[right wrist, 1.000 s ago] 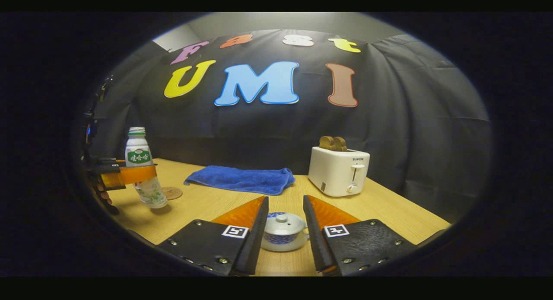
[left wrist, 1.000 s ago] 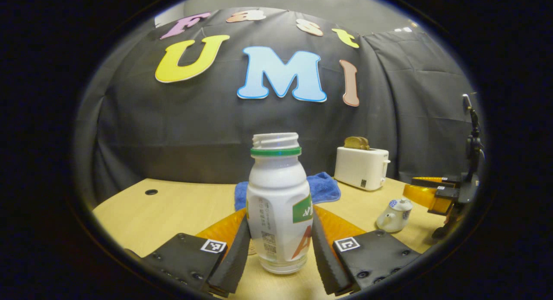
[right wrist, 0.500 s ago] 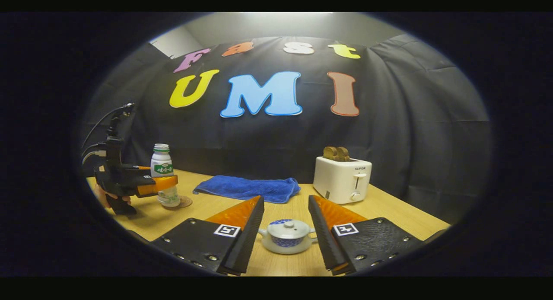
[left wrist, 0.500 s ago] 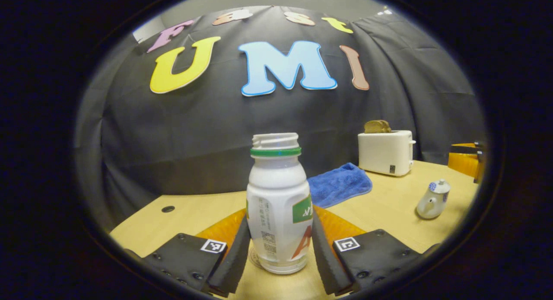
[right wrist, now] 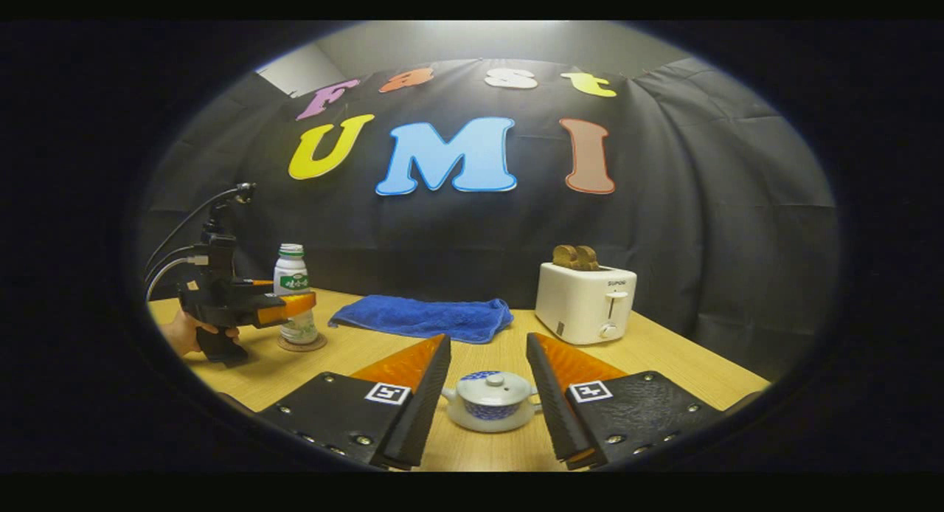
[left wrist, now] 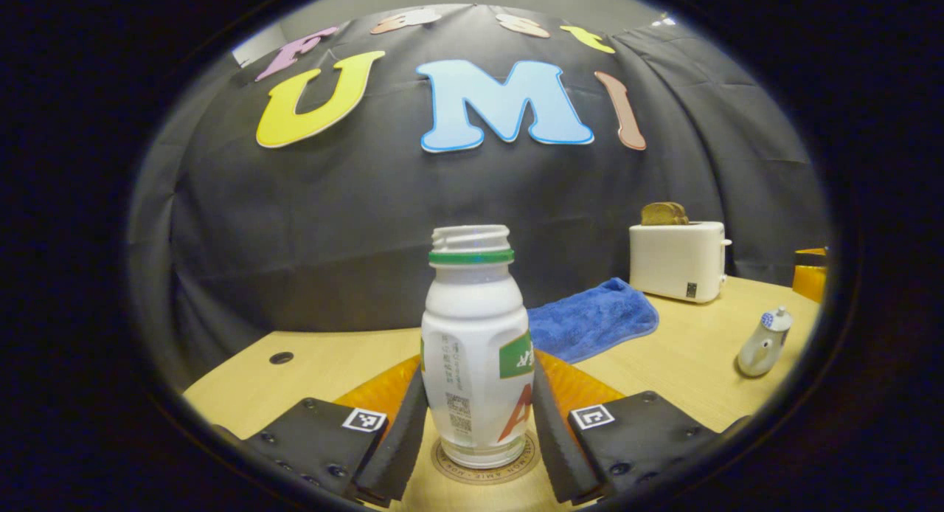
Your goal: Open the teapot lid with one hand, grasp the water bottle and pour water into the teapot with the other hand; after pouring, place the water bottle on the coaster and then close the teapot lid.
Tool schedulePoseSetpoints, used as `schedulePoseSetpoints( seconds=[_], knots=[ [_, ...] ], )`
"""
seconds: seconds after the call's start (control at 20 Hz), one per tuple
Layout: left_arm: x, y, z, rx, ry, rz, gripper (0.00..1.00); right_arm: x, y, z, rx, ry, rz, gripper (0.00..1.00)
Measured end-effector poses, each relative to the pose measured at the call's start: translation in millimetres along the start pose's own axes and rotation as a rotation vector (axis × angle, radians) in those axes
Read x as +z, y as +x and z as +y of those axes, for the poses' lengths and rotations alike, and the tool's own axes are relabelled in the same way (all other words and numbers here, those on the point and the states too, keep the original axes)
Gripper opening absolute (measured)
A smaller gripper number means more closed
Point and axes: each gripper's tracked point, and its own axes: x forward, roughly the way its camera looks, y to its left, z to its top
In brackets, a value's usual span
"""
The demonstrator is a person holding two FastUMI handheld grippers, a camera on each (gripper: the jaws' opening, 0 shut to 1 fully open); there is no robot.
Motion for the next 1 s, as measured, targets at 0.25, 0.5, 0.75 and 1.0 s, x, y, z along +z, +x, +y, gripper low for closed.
schedulePoseSetpoints(
  seconds=[0.25, 0.5, 0.75, 1.0],
  knots=[
    [9, -6, 5, 0.013, -0.025, -0.033, 0.94, 1, 0, -1, -0.001, 0.011, -0.002, 0.64],
    [25, -20, 1, -0.018, -0.056, -0.097, 1.00, 0, 0, -1, 0.002, 0.021, -0.003, 0.64],
    [23, -39, 0, -0.018, -0.041, -0.088, 1.00, 0, -1, 2, 0.013, 0.030, -0.004, 0.64],
    [24, -85, -3, -0.033, -0.049, -0.100, 1.00, 5, -6, 13, 0.028, 0.023, -0.031, 0.64]
  ],
)
